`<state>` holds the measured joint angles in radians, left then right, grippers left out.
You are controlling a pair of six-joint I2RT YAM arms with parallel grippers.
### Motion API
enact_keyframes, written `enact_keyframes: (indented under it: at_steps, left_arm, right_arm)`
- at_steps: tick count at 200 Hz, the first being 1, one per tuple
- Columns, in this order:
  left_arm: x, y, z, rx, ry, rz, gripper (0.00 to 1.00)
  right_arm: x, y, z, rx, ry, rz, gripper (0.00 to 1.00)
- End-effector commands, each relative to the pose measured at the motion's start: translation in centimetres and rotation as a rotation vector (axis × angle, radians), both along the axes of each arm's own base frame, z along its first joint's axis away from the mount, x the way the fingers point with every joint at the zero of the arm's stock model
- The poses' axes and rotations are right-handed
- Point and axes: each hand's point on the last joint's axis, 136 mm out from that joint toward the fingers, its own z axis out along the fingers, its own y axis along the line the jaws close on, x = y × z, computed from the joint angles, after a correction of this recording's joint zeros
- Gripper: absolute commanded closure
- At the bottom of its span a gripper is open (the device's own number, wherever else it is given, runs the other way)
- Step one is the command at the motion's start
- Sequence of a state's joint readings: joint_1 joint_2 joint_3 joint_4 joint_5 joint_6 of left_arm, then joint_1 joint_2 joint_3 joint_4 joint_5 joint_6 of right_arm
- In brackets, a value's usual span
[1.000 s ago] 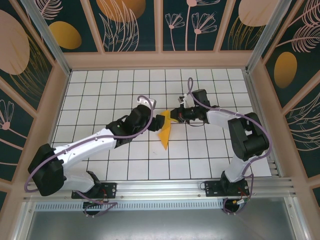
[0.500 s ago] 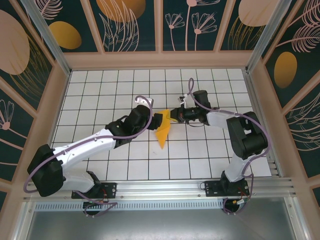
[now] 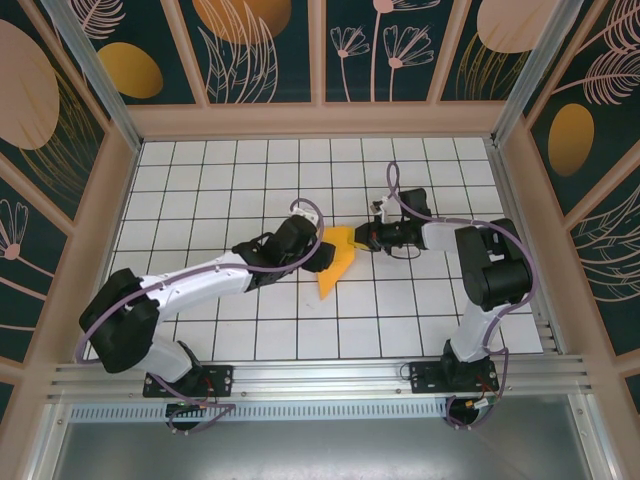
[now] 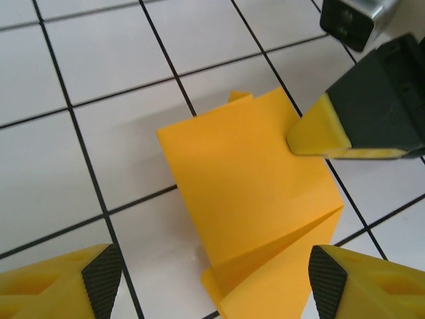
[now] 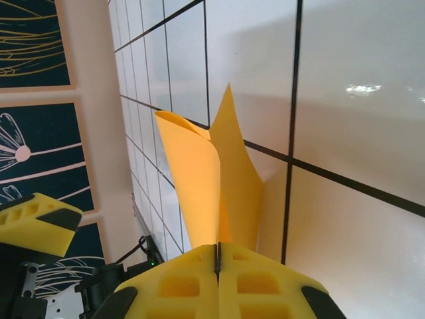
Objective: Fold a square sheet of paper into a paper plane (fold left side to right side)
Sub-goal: Fold the wing for the fifth time at the center of the table.
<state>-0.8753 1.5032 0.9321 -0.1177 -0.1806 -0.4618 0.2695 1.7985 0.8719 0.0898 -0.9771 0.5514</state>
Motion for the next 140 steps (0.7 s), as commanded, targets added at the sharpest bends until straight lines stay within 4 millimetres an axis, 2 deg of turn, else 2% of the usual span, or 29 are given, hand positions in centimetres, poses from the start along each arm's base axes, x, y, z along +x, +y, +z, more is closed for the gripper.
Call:
enact_keyframes:
  at_steps: [1,14,17,26,47,69,111,140]
  left_arm:
    - [-0.5,-1.6,-0.6,-0.046,0.073,-0.032,0.23]
    - [-0.8,-2.4,-1.3,-0.066,0.104,-0.057,0.24]
    - [-0.4,-3.0,-0.4,-0.085,0.093,-0.06,0.24]
    - [-0.3,-3.1,-0.5,-0.087,0.102,-0.051,0.24]
    - [0.1,-2.6,-0.8,-0.066,0.109,-0.009,0.24]
    - [0.4,-2.0,-0.1,-0.075,0.103,0.035,0.22]
    - [1.2,-0.5,0.6,-0.143,0.144,0.101,0.2]
    - [1.4,-0.5,1.1,-0.233,0.18,0.101,0.2]
  right_arm:
    - [-0.7,-0.5,-1.3,-0.03,0.018,0.012,0.94]
    - [-0.8,-0.7,-1.8,-0.048,0.028,0.007,0.94]
    - [-0.8,-0.7,-2.0,-0.053,0.031,0.005,0.94]
    - [-0.7,-0.9,-2.2,-0.059,0.033,0.002,0.94]
    - [-0.8,-1.2,-2.4,-0.064,0.035,-0.005,0.94]
    - [-0.7,-1.8,-2.5,-0.076,0.035,-0.011,0.94]
    - [-0.8,-2.8,-2.2,-0.073,0.023,-0.026,0.94]
    - [-0.8,-3.0,-2.1,-0.055,0.023,-0.028,0.94]
